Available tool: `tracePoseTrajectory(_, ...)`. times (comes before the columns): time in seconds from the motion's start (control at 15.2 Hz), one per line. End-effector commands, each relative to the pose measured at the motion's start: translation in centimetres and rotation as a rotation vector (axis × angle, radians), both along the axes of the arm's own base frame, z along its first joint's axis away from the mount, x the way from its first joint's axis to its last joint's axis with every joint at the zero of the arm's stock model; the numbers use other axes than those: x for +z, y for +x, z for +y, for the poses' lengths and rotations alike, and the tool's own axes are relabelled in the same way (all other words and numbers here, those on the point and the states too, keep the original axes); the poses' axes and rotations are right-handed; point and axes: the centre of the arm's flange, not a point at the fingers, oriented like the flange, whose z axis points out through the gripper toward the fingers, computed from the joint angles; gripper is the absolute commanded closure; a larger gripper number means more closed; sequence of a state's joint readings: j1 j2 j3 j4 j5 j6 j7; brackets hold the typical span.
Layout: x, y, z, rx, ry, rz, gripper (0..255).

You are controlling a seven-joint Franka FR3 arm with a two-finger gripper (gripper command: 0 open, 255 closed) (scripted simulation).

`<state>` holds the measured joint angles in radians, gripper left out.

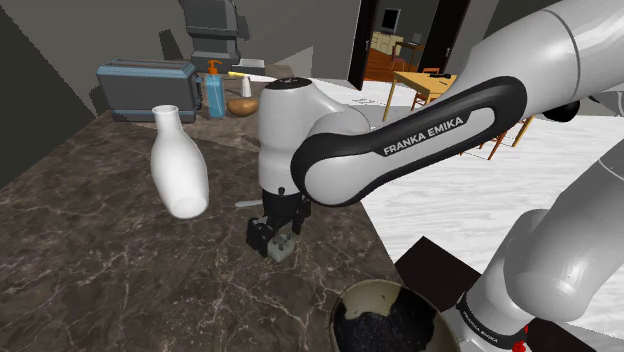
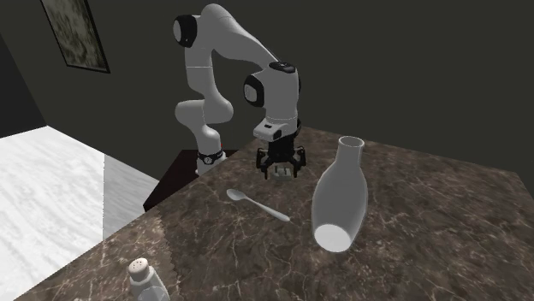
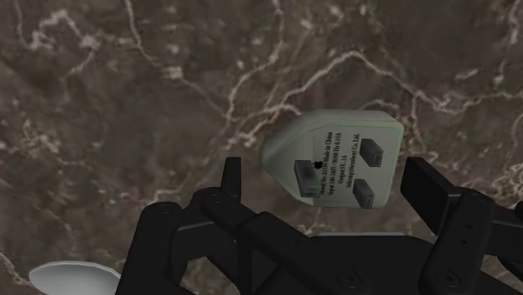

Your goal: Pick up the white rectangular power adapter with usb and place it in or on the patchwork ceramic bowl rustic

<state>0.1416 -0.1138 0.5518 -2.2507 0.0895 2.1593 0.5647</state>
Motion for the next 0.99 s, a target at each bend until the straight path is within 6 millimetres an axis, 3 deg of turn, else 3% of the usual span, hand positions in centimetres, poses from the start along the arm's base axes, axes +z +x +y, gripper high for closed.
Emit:
tracePoseTrajectory(0.0, -0.04, 0.0, 0.0, 0.0, 0.0, 0.0, 0)
tracePoseTrajectory(0.2, -0.04, 0.0, 0.0, 0.0, 0.0, 0.0, 0)
tracePoseTrajectory(0.26, -0.04, 0.0, 0.0, 0.0, 0.0, 0.0, 255)
tracePoseTrajectory(0.92, 0.48, -0.01, 0.0, 0.0, 0.0, 0.0, 255)
